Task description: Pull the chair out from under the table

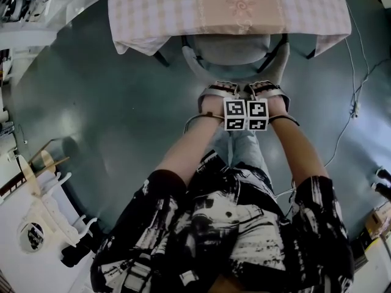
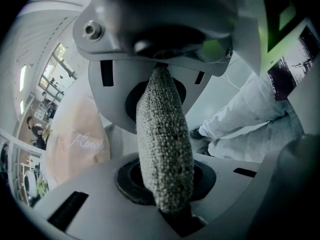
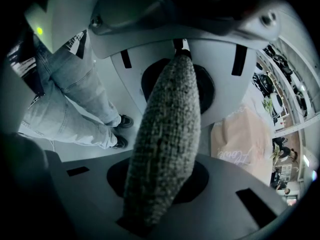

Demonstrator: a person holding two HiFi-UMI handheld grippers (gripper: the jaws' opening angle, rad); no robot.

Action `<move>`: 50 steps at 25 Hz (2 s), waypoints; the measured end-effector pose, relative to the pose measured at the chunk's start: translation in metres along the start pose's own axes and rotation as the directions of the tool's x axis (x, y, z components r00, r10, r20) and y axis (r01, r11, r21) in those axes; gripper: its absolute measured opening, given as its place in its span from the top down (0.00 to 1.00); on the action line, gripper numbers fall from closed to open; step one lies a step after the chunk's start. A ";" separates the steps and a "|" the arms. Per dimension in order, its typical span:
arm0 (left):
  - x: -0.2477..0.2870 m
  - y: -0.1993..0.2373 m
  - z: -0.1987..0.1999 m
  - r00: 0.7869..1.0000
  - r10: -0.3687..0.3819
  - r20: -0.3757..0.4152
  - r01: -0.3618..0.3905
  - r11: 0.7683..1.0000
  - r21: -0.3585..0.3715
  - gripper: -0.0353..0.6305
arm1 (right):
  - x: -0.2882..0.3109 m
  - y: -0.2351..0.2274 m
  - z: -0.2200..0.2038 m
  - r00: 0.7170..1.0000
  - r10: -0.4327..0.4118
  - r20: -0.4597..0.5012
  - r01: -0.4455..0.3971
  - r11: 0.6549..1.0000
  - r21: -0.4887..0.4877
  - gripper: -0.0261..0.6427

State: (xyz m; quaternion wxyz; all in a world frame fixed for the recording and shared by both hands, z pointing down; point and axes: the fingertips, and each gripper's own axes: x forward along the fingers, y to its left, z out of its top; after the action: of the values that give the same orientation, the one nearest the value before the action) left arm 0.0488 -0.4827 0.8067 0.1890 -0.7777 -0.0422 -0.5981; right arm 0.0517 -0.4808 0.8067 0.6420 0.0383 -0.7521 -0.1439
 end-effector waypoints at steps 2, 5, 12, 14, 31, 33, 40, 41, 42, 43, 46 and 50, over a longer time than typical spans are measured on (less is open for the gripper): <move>-0.002 -0.010 0.002 1.000 -0.002 -0.001 0.002 1.000 0.005 0.86 | -0.003 0.010 0.003 1.000 0.000 -0.003 0.000 1.000 0.006 0.86; -0.005 -0.025 0.005 1.000 -0.006 0.001 0.006 1.000 0.012 0.86 | -0.006 0.024 0.007 1.000 0.000 -0.006 0.000 1.000 0.017 0.86; -0.015 -0.064 0.017 1.000 -0.010 0.005 0.010 1.000 0.009 0.86 | -0.017 0.062 0.019 1.000 -0.001 -0.003 0.001 1.000 0.025 0.87; -0.018 -0.076 0.021 1.000 -0.005 0.004 0.005 1.000 -0.002 0.86 | -0.021 0.075 0.021 1.000 0.001 -0.003 -0.001 1.000 0.017 0.87; -0.034 -0.185 0.059 1.000 0.006 0.002 -0.006 0.999 -0.035 0.87 | -0.046 0.186 0.042 1.000 0.006 0.002 -0.006 1.000 0.009 0.88; -0.033 -0.196 0.064 1.000 0.001 0.001 -0.001 0.999 -0.032 0.87 | -0.047 0.198 0.042 1.000 0.008 -0.001 -0.008 1.000 0.020 0.88; -0.044 -0.233 0.071 1.000 -0.002 0.002 0.002 0.999 -0.032 0.87 | -0.058 0.233 0.056 1.000 0.008 -0.003 -0.008 0.999 0.032 0.88; -0.046 -0.238 0.072 1.000 -0.003 0.002 0.003 0.999 -0.032 0.87 | -0.060 0.238 0.058 1.000 0.009 -0.002 -0.009 0.999 0.033 0.88; -0.047 -0.244 0.074 1.000 -0.004 0.003 0.004 0.999 -0.033 0.87 | -0.061 0.244 0.059 1.000 0.011 -0.001 -0.011 0.999 0.034 0.88; -0.048 -0.249 0.076 1.000 -0.006 0.004 0.006 0.999 -0.034 0.87 | -0.063 0.249 0.061 1.000 0.013 -0.001 -0.013 0.999 0.033 0.88; -0.052 -0.264 0.081 1.000 -0.004 0.003 0.004 0.999 -0.034 0.87 | -0.067 0.264 0.064 1.000 0.010 -0.002 -0.010 0.999 0.030 0.88; -0.054 -0.283 0.082 1.000 -0.002 0.006 0.002 1.000 -0.020 0.87 | -0.069 0.282 0.072 1.000 0.003 -0.006 -0.002 0.999 0.045 0.88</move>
State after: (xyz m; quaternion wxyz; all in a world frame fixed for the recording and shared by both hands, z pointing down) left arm 0.0261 -0.1836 0.8070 0.1806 -0.7812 -0.0379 -0.5964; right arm 0.0288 -0.1829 0.8060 0.6435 0.0522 -0.7532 -0.1261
